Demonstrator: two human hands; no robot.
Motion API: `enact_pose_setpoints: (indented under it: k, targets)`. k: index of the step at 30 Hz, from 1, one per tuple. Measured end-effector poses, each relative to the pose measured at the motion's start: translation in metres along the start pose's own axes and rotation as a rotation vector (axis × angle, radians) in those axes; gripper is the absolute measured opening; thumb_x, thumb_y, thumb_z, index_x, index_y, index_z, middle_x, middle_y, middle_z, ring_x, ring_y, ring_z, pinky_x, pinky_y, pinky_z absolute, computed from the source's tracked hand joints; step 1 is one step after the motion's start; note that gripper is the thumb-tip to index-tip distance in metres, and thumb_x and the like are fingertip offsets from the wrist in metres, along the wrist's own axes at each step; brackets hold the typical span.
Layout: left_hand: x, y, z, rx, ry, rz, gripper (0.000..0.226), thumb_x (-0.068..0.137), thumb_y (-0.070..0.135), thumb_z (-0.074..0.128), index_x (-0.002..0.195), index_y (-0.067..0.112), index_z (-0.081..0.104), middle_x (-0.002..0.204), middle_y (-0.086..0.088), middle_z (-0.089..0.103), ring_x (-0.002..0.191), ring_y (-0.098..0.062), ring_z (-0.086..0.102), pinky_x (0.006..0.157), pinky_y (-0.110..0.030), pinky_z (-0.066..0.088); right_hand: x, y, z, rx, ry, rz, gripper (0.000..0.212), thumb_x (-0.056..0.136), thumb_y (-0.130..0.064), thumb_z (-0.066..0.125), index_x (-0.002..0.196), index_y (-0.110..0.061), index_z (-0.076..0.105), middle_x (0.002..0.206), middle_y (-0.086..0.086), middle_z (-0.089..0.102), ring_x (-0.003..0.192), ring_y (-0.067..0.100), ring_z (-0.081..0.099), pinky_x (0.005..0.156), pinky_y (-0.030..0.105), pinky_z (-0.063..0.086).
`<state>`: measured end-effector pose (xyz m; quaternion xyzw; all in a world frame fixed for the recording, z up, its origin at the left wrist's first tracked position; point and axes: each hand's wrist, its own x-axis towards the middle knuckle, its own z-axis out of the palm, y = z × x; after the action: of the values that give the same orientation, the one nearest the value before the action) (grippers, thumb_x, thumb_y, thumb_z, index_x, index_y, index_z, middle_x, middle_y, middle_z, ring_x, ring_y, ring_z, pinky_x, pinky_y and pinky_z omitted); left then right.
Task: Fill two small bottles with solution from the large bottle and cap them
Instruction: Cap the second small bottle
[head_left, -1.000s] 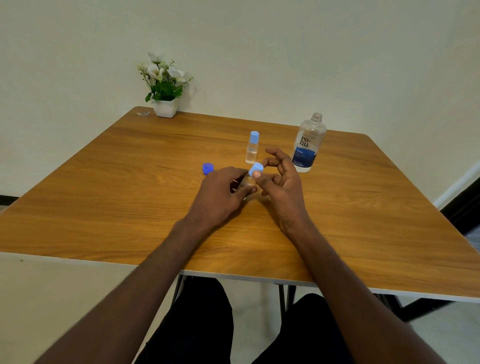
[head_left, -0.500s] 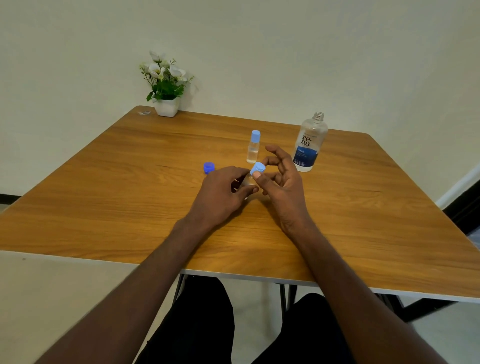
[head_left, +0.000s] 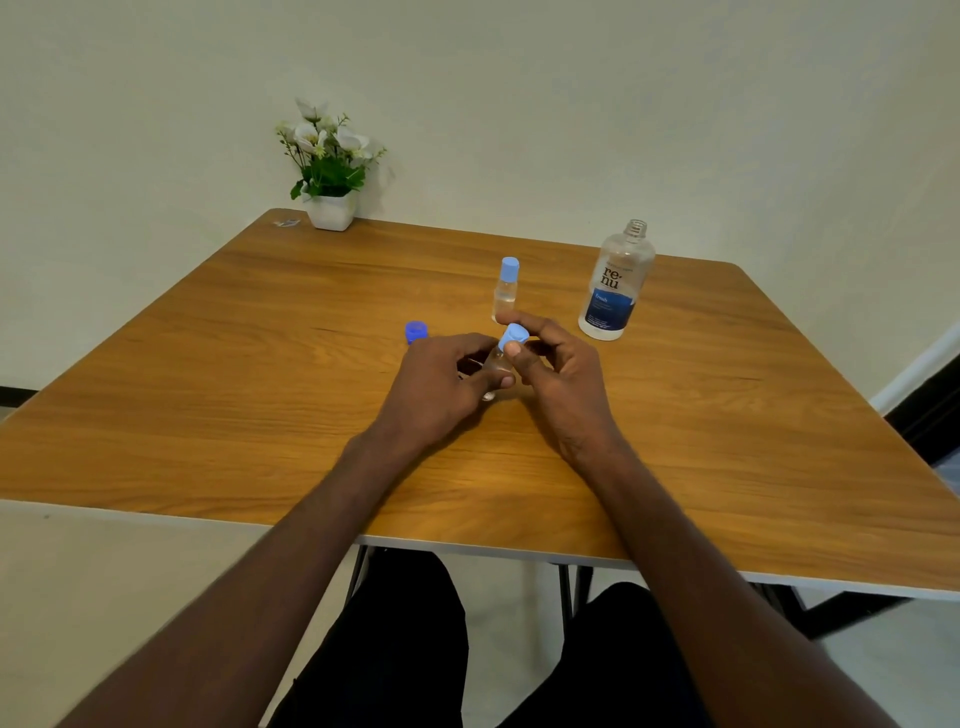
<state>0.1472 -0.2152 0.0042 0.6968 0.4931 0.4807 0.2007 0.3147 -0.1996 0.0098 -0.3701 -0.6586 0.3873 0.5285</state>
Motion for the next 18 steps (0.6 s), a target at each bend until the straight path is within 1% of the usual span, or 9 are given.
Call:
enact_pose_setpoints:
  k: [4,6,8,9,11,13,15,16,18]
  targets:
    - [-0.002,0.0,0.0,-0.037,-0.003,-0.016,0.026,0.082,0.024,0.079,0.108,0.02,0.081,0.088,0.012,0.078,0.086,-0.008,0.074,0.082,-0.046,0.06,0.001,-0.003,0.0,0.003,0.042,0.03,0.019,0.096,-0.013,0.073,0.115,-0.013,0.076,0.111,-0.003,0.074,0.103,0.011,0.068,0.091,0.026,0.055]
    - [-0.002,0.0,0.001,-0.021,0.006,-0.001,0.023,0.084,0.025,0.076,0.106,0.02,0.081,0.084,0.011,0.078,0.081,-0.01,0.074,0.077,-0.047,0.06,0.002,-0.001,0.0,-0.017,0.074,0.036,0.018,0.093,-0.013,0.077,0.111,-0.013,0.076,0.105,-0.005,0.076,0.1,0.009,0.069,0.09,0.027,0.055]
    - [-0.002,0.001,0.003,0.006,0.012,0.019,0.019,0.089,0.022,0.072,0.106,0.02,0.08,0.081,0.011,0.077,0.077,-0.009,0.075,0.074,-0.045,0.06,0.003,0.002,0.0,-0.032,0.114,0.043,0.02,0.09,-0.014,0.08,0.11,-0.013,0.078,0.104,-0.005,0.077,0.101,0.014,0.07,0.091,0.031,0.057]
    - [-0.002,0.001,0.004,0.043,0.014,0.039,0.017,0.092,0.019,0.069,0.106,0.019,0.079,0.08,0.012,0.077,0.076,-0.005,0.074,0.073,-0.041,0.06,0.003,0.003,0.0,-0.043,0.135,0.046,0.021,0.089,-0.014,0.081,0.11,-0.013,0.078,0.104,-0.005,0.078,0.101,0.014,0.071,0.092,0.032,0.058]
    - [-0.003,0.004,0.007,0.169,0.03,0.092,0.017,0.096,0.014,0.066,0.108,0.018,0.078,0.079,0.014,0.076,0.072,0.002,0.071,0.07,-0.031,0.059,0.003,0.004,0.001,-0.078,0.172,0.035,0.022,0.089,-0.015,0.081,0.11,-0.014,0.079,0.104,-0.005,0.078,0.099,0.008,0.071,0.09,0.027,0.058]
    - [-0.004,0.004,0.007,0.304,0.052,0.139,0.018,0.096,0.012,0.064,0.109,0.016,0.076,0.081,0.01,0.078,0.072,-0.002,0.071,0.067,-0.027,0.057,0.001,0.004,0.005,-0.145,0.2,0.01,0.022,0.089,-0.016,0.082,0.111,-0.015,0.079,0.103,-0.007,0.077,0.096,0.002,0.071,0.086,0.019,0.056]
    - [-0.004,0.004,0.006,0.382,0.065,0.157,0.019,0.096,0.015,0.061,0.109,0.016,0.075,0.082,0.008,0.079,0.074,-0.01,0.073,0.065,-0.031,0.057,0.0,0.003,0.01,-0.165,0.216,0.012,0.021,0.089,-0.015,0.082,0.11,-0.016,0.079,0.101,-0.008,0.076,0.093,-0.001,0.07,0.083,0.015,0.055]
    - [-0.003,0.003,0.005,0.365,0.066,0.141,0.019,0.095,0.015,0.061,0.108,0.017,0.075,0.08,0.008,0.078,0.072,-0.008,0.072,0.065,-0.031,0.057,0.0,0.002,0.01,-0.139,0.208,0.027,0.021,0.089,-0.015,0.081,0.11,-0.016,0.078,0.102,-0.007,0.077,0.094,0.001,0.07,0.085,0.018,0.056]
    - [-0.003,0.004,0.003,0.15,0.035,0.056,0.018,0.092,0.008,0.066,0.104,0.017,0.077,0.074,0.011,0.075,0.067,0.001,0.069,0.063,-0.018,0.051,0.003,0.0,0.007,-0.069,0.137,0.055,0.021,0.092,-0.018,0.079,0.113,-0.018,0.078,0.108,-0.005,0.077,0.102,0.005,0.07,0.092,0.024,0.057]
